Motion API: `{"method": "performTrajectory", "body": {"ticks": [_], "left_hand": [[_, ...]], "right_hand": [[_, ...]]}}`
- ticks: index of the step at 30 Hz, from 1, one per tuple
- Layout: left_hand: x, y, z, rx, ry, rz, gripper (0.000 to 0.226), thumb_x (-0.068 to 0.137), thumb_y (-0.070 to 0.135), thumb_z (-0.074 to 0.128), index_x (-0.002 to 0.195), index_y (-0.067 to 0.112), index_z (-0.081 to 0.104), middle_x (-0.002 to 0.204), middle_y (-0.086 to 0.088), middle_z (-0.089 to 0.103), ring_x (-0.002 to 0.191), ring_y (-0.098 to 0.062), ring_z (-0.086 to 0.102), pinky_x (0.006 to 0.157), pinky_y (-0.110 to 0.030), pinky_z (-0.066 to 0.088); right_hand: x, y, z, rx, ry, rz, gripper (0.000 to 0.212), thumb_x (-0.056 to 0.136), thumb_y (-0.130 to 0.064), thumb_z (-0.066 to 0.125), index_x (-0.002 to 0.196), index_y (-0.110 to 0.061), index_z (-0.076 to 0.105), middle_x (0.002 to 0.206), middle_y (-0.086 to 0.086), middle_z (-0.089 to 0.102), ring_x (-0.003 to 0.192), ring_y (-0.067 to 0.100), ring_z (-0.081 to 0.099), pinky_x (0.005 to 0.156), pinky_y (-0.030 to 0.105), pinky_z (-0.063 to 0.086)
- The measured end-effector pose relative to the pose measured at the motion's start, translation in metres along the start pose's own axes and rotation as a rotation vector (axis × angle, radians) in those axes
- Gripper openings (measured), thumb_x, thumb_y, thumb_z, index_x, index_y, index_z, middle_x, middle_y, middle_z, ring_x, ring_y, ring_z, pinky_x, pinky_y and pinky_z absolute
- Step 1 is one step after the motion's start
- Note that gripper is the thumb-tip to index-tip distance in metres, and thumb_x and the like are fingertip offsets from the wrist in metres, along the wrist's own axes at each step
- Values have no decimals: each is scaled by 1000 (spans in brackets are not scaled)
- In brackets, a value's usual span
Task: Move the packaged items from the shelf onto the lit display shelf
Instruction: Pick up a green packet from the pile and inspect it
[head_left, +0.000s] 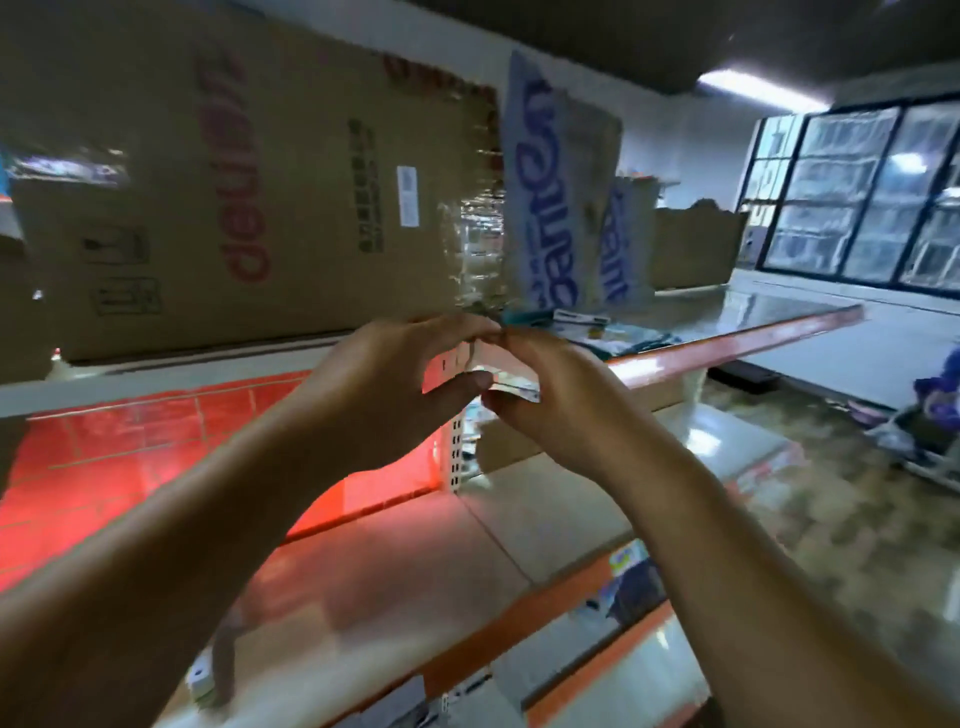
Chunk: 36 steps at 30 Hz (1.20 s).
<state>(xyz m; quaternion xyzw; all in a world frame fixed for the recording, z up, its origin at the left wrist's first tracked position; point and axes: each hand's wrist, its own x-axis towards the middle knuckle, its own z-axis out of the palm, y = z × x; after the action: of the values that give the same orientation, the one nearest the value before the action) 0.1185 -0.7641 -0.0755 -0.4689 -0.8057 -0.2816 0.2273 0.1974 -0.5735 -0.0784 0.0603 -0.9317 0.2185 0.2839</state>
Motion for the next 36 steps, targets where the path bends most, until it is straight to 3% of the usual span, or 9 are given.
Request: {"method": "performTrajectory", "body": {"ticks": [4, 8, 11, 16, 24, 28, 33, 36], "left_hand": [[56, 77, 30, 38, 31, 134, 47, 91, 41, 72, 136, 30, 62, 131, 9, 67, 110, -3, 59, 90, -3, 39], [91, 130, 50, 75, 20, 168, 55, 90, 49, 69, 141, 32, 58, 139, 8, 63, 120, -11, 62, 95, -26, 51], [118, 155, 64, 65, 11, 151, 58, 91, 56, 65, 145, 38, 53, 145, 10, 58, 126, -13, 58, 96, -26, 47], [153, 185, 82, 56, -2, 122, 56, 94, 54, 61, 146, 38, 50, 147, 7, 56, 126, -16, 59, 97, -35, 54], [205, 169, 120, 82, -20, 75, 68, 84, 69, 46, 143, 36, 53, 141, 5, 61, 118, -14, 62, 91, -28, 54], [231, 146, 144, 67, -21, 28, 57, 92, 58, 54, 143, 35, 53, 143, 5, 58, 122, -15, 59, 96, -32, 55], [278, 105, 168, 60, -113, -77, 49, 96, 50, 59, 144, 38, 51, 134, 6, 61, 106, -11, 63, 89, -33, 58], [307, 78, 180, 93, -181, -185, 53, 95, 55, 60, 144, 39, 49, 142, 4, 56, 117, -15, 58, 97, -37, 51]], "right_hand": [[-35, 53, -86, -80, 63, 55, 56, 90, -35, 70, 142, -37, 50, 137, -14, 60, 122, 6, 55, 90, 21, 40], [-62, 96, -152, -154, 114, 135, 61, 91, -44, 67, 147, -36, 45, 149, -10, 52, 133, 16, 50, 103, 31, 42], [-77, 118, -188, -194, 99, 199, 61, 92, -42, 67, 148, -39, 43, 151, -6, 49, 135, 21, 50, 105, 35, 43], [-93, 145, -229, -212, 111, 243, 60, 93, -39, 66, 148, -37, 43, 150, -6, 51, 132, 20, 51, 105, 35, 43], [-77, 196, -241, -236, 119, 239, 58, 93, -36, 65, 147, -37, 45, 148, -10, 51, 128, 15, 52, 103, 32, 43], [-46, 229, -228, -267, 103, 215, 58, 93, -36, 65, 147, -37, 45, 150, -12, 49, 134, 15, 49, 104, 31, 41], [3, 275, -214, -300, 72, 171, 56, 93, -37, 65, 146, -37, 46, 151, -16, 46, 137, 9, 44, 97, 22, 35], [35, 299, -207, -283, 41, 166, 56, 93, -37, 66, 146, -37, 47, 152, -15, 46, 138, 7, 41, 99, 21, 33]]}}
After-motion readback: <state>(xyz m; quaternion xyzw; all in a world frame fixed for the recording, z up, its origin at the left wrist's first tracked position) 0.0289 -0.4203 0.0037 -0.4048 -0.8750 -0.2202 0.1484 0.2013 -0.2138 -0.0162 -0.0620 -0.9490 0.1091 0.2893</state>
